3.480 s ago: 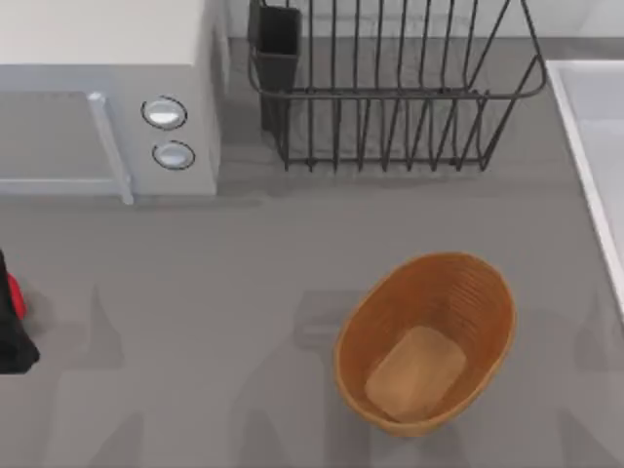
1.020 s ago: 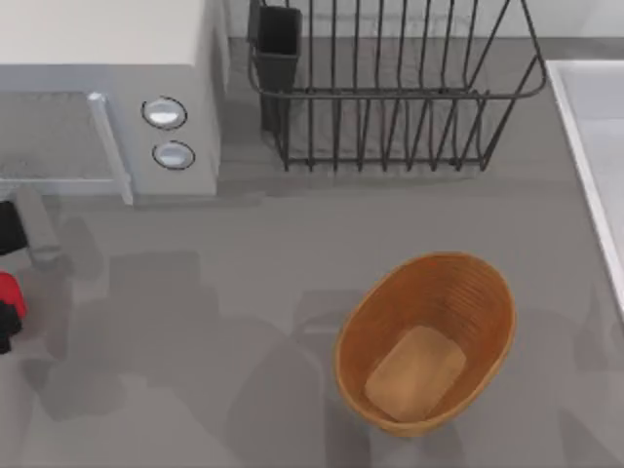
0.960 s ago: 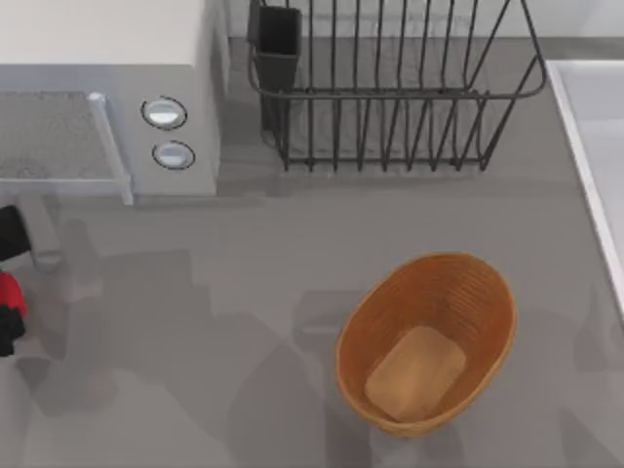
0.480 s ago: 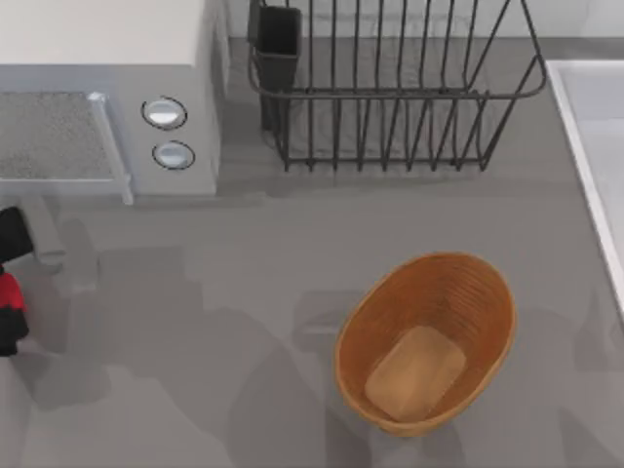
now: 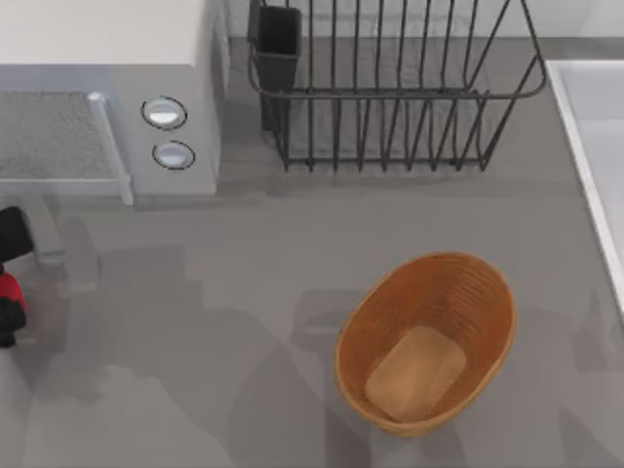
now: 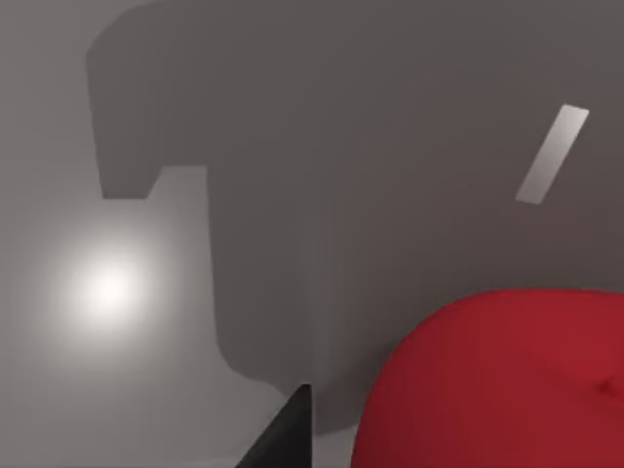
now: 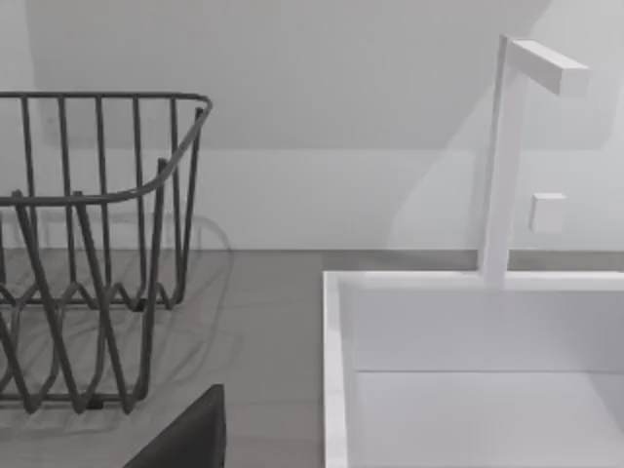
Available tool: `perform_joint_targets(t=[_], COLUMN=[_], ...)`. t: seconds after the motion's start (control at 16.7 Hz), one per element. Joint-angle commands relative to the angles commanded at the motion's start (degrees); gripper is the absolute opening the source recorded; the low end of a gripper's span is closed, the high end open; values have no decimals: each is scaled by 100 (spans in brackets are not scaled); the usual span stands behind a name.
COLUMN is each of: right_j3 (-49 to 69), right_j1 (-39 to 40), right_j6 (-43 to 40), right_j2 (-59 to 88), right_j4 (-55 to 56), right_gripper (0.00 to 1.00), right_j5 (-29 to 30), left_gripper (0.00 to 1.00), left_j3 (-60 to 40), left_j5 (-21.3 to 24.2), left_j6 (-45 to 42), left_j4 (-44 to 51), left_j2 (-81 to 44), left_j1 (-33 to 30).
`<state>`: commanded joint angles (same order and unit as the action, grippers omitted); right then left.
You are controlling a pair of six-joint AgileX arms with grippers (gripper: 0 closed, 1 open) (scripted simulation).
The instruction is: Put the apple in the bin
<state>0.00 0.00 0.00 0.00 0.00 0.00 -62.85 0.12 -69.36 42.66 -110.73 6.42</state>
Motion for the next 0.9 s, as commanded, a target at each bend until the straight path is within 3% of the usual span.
perform_joint_targets(t=[0.18, 0.24, 0.9], right_j3=[0, 0, 0], right_j1=[0, 0, 0], right_j6=[0, 0, 0], right_j2=[0, 0, 0], right_j4=[0, 0, 0], right_gripper=[100, 100, 100], right_j5=[0, 0, 0], left_gripper=[2, 0, 0], left_j3=[0, 0, -26], left_j5=[0, 0, -88], left_j6=[0, 0, -129], left_j4=[0, 0, 311], left_j2=[0, 0, 328], left_j1=[0, 0, 19])
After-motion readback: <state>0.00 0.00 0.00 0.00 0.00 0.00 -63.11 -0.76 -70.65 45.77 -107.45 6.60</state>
